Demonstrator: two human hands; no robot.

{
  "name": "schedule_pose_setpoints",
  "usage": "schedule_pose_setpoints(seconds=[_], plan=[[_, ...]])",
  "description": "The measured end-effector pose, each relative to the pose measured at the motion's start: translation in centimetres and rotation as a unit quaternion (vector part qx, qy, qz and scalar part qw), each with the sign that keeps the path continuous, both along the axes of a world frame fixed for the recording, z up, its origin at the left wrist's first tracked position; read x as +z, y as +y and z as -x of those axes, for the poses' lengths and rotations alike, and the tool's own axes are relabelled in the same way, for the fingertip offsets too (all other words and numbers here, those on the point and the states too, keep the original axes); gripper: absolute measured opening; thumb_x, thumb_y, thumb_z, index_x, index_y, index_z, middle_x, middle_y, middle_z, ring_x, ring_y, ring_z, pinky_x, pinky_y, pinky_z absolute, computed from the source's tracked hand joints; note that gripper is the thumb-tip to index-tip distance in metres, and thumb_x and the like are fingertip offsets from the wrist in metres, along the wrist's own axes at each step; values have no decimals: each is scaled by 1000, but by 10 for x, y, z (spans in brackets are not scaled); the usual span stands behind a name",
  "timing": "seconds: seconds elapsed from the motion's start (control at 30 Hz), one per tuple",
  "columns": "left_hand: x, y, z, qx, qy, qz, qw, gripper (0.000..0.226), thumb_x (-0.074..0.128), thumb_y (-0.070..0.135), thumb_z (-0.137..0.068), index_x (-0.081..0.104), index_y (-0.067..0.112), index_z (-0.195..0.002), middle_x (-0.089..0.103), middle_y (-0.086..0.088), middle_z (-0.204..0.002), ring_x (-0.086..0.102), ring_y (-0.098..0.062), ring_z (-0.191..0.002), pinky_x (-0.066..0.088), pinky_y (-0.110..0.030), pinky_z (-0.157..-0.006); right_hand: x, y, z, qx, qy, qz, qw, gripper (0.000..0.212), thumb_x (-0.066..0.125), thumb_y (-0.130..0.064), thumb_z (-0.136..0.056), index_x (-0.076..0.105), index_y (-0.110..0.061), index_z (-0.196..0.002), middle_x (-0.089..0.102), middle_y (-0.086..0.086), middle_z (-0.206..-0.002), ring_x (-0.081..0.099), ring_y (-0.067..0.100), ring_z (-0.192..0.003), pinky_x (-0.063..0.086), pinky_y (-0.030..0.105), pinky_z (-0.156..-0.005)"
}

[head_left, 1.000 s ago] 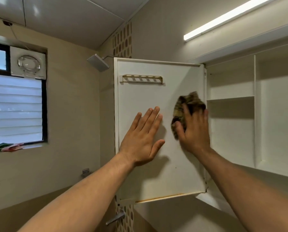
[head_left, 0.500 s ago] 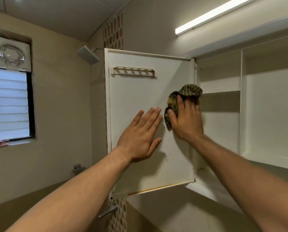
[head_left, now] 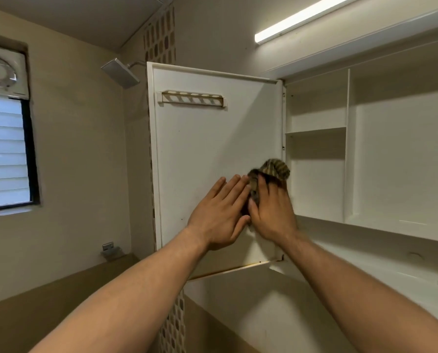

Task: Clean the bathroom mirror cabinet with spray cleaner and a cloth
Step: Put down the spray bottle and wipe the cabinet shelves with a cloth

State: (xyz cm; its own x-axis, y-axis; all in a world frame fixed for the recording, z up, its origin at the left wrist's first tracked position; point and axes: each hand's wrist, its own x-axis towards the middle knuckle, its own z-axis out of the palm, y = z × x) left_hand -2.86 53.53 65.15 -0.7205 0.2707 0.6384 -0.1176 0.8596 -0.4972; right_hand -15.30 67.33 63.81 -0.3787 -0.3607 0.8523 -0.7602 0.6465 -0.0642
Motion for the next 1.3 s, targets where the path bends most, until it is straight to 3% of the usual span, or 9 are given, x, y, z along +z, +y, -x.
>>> schedule_pose_setpoints(seconds=[0.13,0.3,0.47,0.67,0.73,1.0,1.17,1.3], plan=[[0,-3,1,-16,37,-19,999,75,20,52,-106,4,7,-164,-3,-12,-172,-6,-25,-159,1,-43,-129,54,-10,8,49,1,86,995,69,39,-44,-102,21,-10,-160,27,19,-163,21,35,-152,15,47,-127],[-7,-9,-5,-27,41,-2,999,72,22,51,-107,14,6,-163,5,-13,-172,1,-27,-159,3,-44,-129,-1,-36,-9,74,-111,277,952,66,38,-39,-103,26,-4,-158,22,20,-165,16,35,-153,12,44,-127],[-13,-15,-8,-15,31,10,999,72,21,50,-108,10,7,-163,0,-13,-171,-3,-26,-159,-5,-42,-129,-59,-24,-20,63,-120,242,961,64,32,-39,-102,32,-4,-156,31,17,-160,26,34,-148,24,51,-123],[-9,-11,1,-26,38,9,999,71,20,49,-107,11,7,-163,1,-13,-171,-3,-26,-159,-4,-44,-129,66,-23,7,64,-54,260,962,60,34,-36,-103,33,-7,-155,34,19,-159,29,37,-148,25,49,-123],[-7,-9,3,-34,41,13,999,71,21,49,-107,13,7,-163,3,-14,-171,-1,-27,-159,-2,-45,-129,76,-25,12,44,-56,267,961,60,32,-38,-104,30,-11,-157,31,18,-161,28,35,-148,28,46,-121],[-12,11,14,-75,58,26,995,67,33,45,-107,27,4,-160,13,-17,-170,7,-29,-159,4,-47,-129,-44,7,-2,-38,-54,134,989,52,39,-33,-103,38,-10,-150,53,14,-140,50,31,-126,44,46,-107],[-10,34,20,-111,71,24,991,66,39,41,-105,32,3,-158,20,-17,-168,13,-30,-158,4,-46,-129,-2,15,9,31,-129,201,970,51,34,-32,-107,30,-17,-156,51,11,-148,53,30,-129,49,42,-97],[-2,39,21,-94,86,39,991,63,36,41,-105,37,3,-156,22,-18,-168,15,-31,-158,2,-47,-129,65,31,36,-20,-42,196,980,50,45,-17,-101,39,-12,-150,53,13,-144,50,34,-130,47,45,-102]])
